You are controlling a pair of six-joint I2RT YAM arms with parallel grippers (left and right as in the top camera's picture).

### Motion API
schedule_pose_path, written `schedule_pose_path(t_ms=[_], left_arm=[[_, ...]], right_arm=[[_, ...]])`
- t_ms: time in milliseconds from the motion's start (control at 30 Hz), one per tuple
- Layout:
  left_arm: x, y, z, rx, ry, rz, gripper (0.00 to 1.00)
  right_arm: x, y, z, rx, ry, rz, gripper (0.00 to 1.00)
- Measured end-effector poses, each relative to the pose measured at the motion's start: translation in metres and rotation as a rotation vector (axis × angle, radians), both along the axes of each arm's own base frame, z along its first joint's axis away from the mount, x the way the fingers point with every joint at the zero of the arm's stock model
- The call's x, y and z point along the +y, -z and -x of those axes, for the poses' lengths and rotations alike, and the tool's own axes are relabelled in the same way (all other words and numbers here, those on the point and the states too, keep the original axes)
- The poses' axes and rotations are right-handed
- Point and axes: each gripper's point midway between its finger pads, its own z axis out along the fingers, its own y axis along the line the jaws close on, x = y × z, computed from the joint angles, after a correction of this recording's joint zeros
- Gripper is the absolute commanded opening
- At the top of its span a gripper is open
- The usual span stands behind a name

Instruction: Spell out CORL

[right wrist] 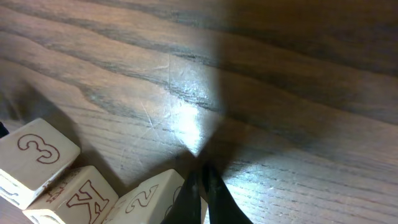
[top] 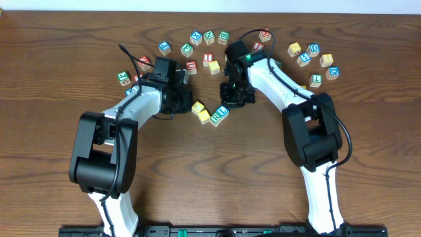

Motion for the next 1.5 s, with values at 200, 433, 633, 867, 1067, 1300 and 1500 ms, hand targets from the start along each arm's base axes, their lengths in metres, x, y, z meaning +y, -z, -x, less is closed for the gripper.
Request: schedule_pose_path(t_ms=[200, 433, 633, 867, 1067, 1300, 1500], left_arm=[[0.021, 0.001, 0.002, 0.050, -0.057, -0.035, 0.08], [0.056, -0.045, -0.026, -0.027, -0.148, -0.045, 0.08], [0.099, -0.120, -0.035, -0.197, -0.254, -0.069, 0.07], [0.168, -0.151, -0.030, -0.247, -0.420, -0.117, 0.07], [0.182, -0.146, -0.022, -0.212, -0.452, -0.131, 0.08], [0.182, -0.146, -0.022, -0.209, -0.451, -0.131, 0.07], [0.181, -0.146, -0.021, -0.207, -0.451, -0.131, 0.07]], right_arm=[[-0.014, -0.003, -0.012, -0.019, 0.016, 0.000, 0.02], [-0.030, -0.048, -0.026, -0.137, -0.050, -0.030, 0.02], [0.008, -0.097, -0.006, -0.221, -0.203, -0.101, 0.01], [0.056, -0.085, 0.042, -0.171, -0.360, -0.110, 0.01], [0.068, -0.061, 0.077, -0.110, -0.432, -0.083, 0.01], [0.056, -0.031, 0.094, -0.067, -0.442, -0.023, 0.01], [0.053, -0.021, 0.081, -0.127, -0.428, 0.013, 0.05]])
